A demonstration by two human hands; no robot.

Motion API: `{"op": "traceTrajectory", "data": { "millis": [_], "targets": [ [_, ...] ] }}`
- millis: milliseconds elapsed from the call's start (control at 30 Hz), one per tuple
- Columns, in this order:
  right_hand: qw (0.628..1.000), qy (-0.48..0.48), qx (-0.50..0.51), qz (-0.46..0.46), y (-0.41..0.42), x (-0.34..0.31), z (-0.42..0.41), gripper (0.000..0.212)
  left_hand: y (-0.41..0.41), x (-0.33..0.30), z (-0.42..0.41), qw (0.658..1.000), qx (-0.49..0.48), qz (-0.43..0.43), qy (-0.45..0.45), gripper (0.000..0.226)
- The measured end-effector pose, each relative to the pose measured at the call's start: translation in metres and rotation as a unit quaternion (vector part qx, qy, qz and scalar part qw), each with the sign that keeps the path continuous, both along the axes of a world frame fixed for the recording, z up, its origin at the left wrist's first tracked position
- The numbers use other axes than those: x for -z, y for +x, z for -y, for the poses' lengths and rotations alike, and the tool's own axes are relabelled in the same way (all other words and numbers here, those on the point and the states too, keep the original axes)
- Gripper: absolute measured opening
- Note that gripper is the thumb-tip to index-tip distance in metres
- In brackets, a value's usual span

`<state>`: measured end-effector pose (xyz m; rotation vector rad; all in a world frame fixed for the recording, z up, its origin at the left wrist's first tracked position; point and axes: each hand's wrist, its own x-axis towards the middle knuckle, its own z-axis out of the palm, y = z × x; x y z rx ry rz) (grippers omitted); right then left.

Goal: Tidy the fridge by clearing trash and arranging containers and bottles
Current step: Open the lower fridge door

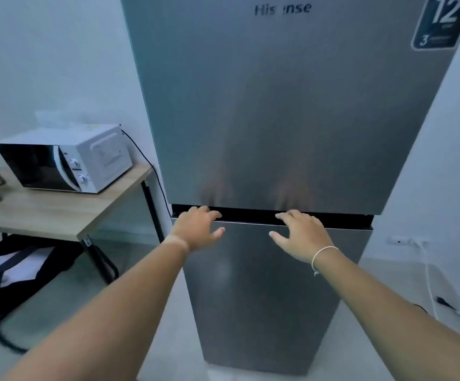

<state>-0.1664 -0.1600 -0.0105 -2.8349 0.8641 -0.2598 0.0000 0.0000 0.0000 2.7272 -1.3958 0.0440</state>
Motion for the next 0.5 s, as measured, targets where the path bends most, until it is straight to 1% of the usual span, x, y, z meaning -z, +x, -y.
{"op": "traceTrajectory", "data": {
  "millis": [133,200,267,333,400,500],
  "targets": [
    [0.999,-0.033,0.025,0.01,0.019,0.034,0.011,0.051,0.021,0.031,0.004,0.997,-0.006,0.073,0.028,0.055],
    [0.996,-0.063,0.033,0.057,0.026,0.056,0.014,0.047,0.032,0.046,0.008,0.995,-0.002,0.093,0.021,0.055],
    [0.987,-0.087,0.045,0.129,0.03,0.07,0.015,0.042,0.04,0.056,0.012,0.994,-0.004,0.105,-0.01,0.052],
    [0.977,-0.094,0.058,0.18,0.034,0.081,0.014,0.043,0.043,0.066,0.016,0.992,-0.009,0.119,-0.04,0.05],
    [0.973,-0.101,0.066,0.199,0.038,0.089,0.013,0.048,0.041,0.076,0.018,0.987,-0.013,0.143,-0.069,0.049],
    [0.971,-0.117,0.074,0.194,0.041,0.093,0.01,0.055,0.037,0.082,0.017,0.984,-0.025,0.145,-0.105,0.05]
  ]
}}
